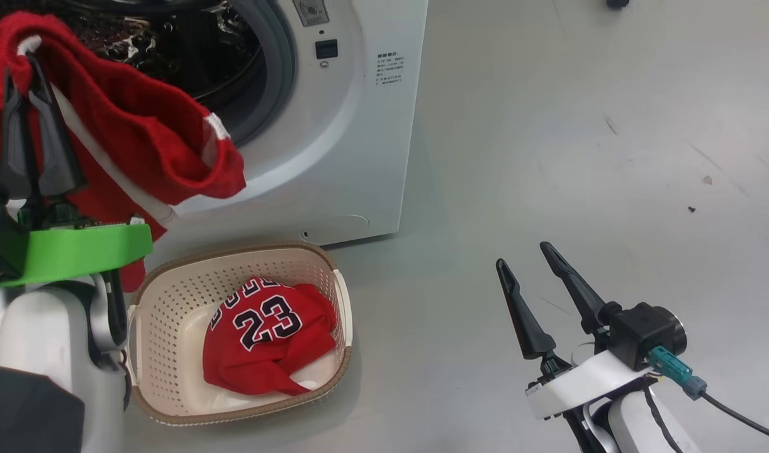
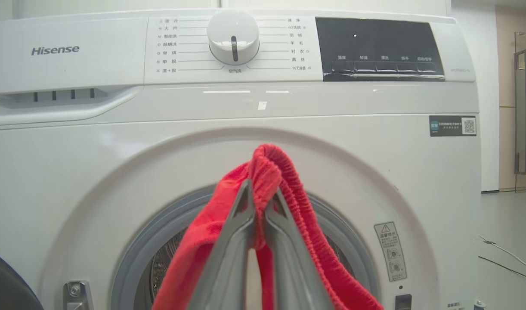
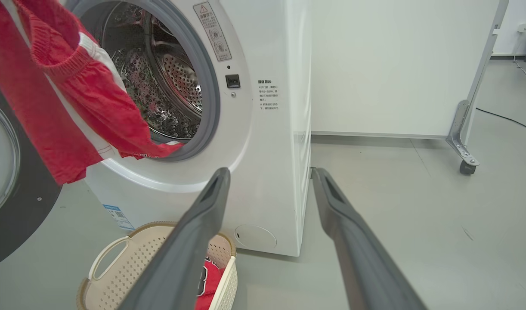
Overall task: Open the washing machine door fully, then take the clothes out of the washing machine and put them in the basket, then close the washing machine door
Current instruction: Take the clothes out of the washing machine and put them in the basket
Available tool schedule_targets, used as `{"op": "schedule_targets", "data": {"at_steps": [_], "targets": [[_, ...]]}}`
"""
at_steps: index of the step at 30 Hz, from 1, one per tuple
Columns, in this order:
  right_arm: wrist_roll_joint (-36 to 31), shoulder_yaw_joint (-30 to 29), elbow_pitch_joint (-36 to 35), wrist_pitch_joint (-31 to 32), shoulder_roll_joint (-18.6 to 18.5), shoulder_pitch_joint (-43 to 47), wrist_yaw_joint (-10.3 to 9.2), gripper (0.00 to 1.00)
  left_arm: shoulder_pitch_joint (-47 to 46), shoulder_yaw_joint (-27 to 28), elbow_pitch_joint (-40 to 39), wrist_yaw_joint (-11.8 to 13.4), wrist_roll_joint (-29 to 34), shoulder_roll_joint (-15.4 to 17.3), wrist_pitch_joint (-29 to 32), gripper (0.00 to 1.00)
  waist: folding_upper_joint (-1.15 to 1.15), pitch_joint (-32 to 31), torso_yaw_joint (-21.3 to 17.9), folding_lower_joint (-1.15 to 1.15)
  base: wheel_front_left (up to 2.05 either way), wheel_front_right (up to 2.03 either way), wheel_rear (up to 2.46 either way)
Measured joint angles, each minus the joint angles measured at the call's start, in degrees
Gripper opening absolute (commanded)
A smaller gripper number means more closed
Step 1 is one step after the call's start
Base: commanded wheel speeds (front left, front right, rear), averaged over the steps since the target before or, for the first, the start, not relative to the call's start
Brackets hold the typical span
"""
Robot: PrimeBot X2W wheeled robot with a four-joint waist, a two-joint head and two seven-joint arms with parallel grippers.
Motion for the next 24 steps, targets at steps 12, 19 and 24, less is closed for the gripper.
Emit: {"op": "schedule_targets", "data": {"at_steps": [12, 19, 24], "targets": [[-0.42, -0.63, -0.02, 0.0, 0.04, 2.35, 0.0, 1.0, 5.94, -0.58, -4.87, 0.0, 1.14, -0.59, -0.03, 0.0, 0.0, -3.25, 0.52, 0.0, 0.0, 0.0, 0.0], [-0.6, -0.26, -0.16, 0.0, 0.08, 3.21, 0.0, 1.0, 11.51, -1.29, -5.94, 0.0, 1.11, -1.47, -0.01, 0.0, 0.0, -4.52, 1.16, 0.0, 0.0, 0.0, 0.0], [-0.65, -0.03, -0.45, 0.0, 0.11, 3.96, 0.0, 1.0, 15.61, -2.27, -4.93, 0.0, 0.56, -1.65, 0.76, 0.0, 0.0, -4.47, 1.22, 0.0, 0.0, 0.0, 0.0]]}}
